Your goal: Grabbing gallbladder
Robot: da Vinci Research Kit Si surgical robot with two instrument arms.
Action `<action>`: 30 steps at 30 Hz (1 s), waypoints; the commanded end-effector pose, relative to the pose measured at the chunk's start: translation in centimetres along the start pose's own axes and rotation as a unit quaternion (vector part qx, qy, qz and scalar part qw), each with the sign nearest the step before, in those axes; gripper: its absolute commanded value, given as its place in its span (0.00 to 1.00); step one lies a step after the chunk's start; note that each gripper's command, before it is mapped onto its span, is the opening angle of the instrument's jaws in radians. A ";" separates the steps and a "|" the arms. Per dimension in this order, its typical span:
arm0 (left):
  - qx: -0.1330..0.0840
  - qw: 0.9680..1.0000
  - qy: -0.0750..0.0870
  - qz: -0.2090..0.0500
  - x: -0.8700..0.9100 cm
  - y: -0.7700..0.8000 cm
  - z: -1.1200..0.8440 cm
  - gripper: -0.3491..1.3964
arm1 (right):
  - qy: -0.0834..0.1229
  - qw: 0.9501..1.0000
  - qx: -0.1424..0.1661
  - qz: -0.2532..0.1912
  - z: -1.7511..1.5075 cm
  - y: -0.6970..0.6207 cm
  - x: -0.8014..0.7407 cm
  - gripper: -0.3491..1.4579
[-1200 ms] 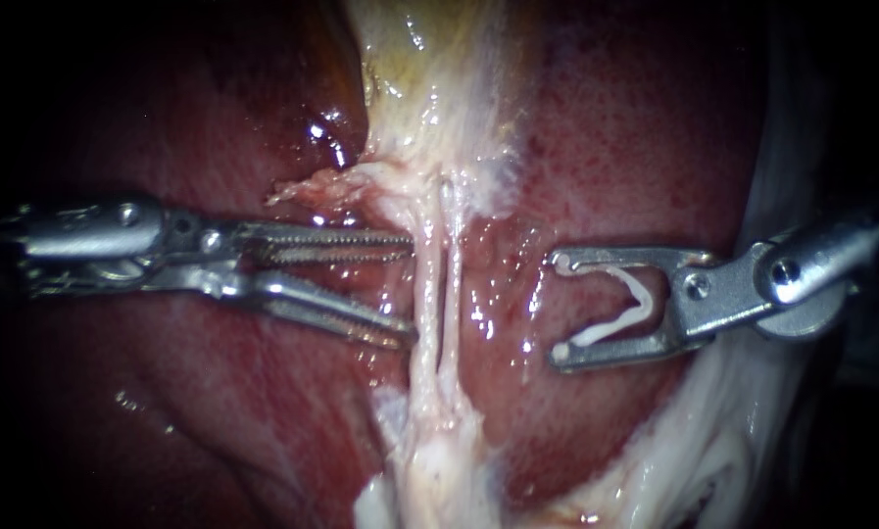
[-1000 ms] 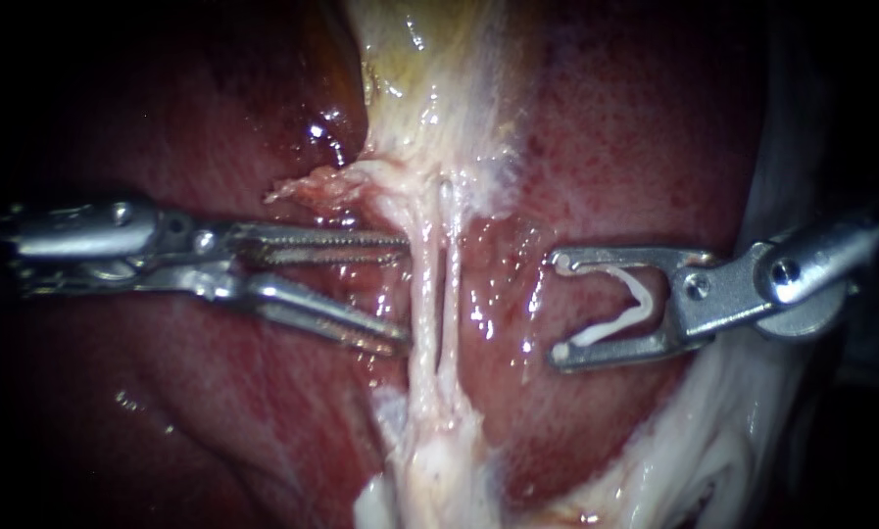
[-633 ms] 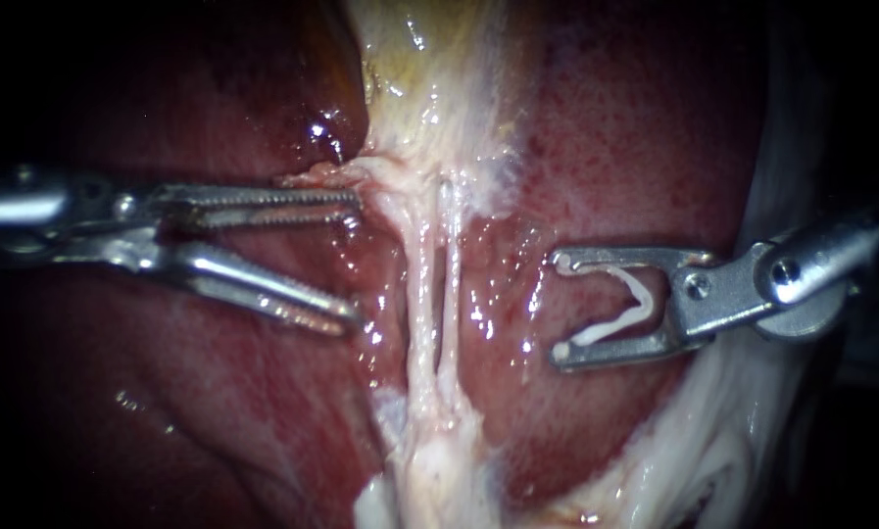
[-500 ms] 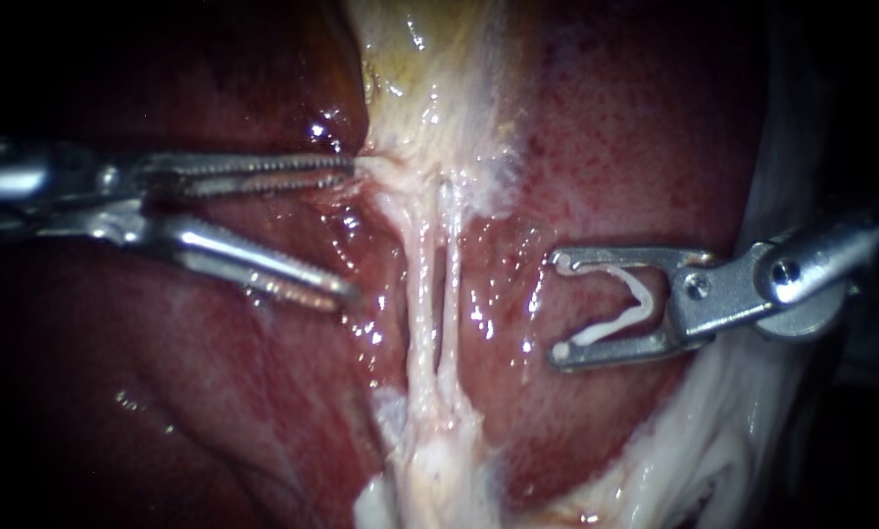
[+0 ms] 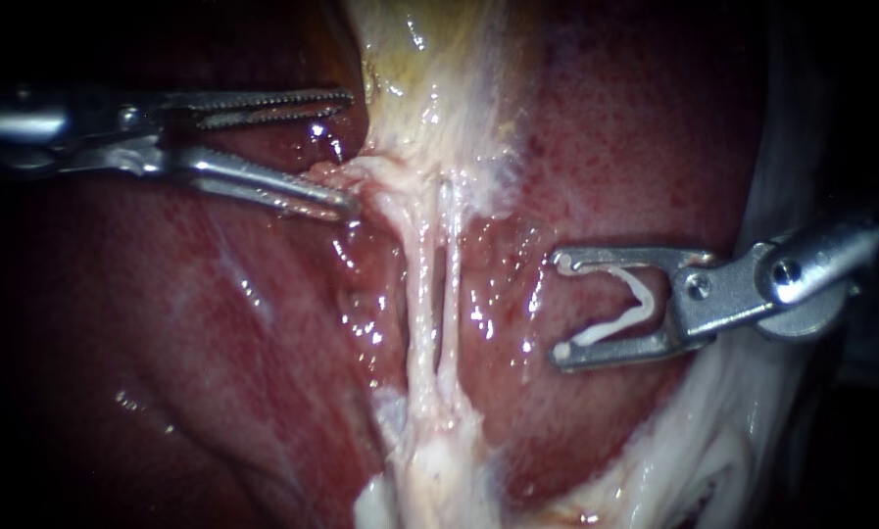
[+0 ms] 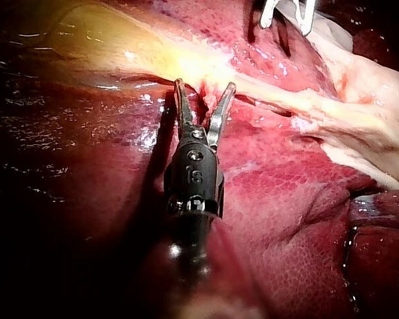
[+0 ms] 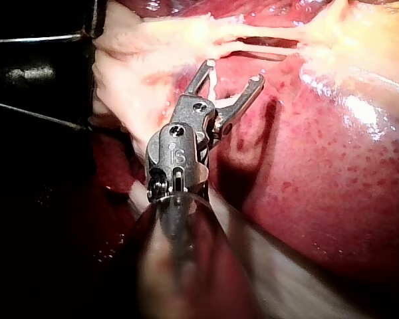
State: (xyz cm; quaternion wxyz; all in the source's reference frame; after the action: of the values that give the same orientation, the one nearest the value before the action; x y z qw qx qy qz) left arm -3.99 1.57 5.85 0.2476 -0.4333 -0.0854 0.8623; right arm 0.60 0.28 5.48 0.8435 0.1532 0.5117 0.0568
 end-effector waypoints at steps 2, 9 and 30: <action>-0.002 1.000 -0.007 0.002 -0.07 0.02 0.04 0.38 | 0.000 1.000 0.000 0.000 0.00 0.00 0.00 0.46; -0.003 1.000 -0.023 0.005 -0.21 0.08 0.11 0.24 | 0.000 1.000 0.000 0.000 0.00 0.00 0.00 0.46; -0.030 0.997 -0.055 -0.041 0.52 -0.06 -0.79 0.00 | 0.000 1.000 0.000 0.000 -0.01 0.00 0.00 0.46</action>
State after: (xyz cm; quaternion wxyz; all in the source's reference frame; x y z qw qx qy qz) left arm -3.60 1.85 4.99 0.2662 -0.3879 -0.1420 0.8709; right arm 0.59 0.28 5.48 0.8434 0.1532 0.5119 0.0566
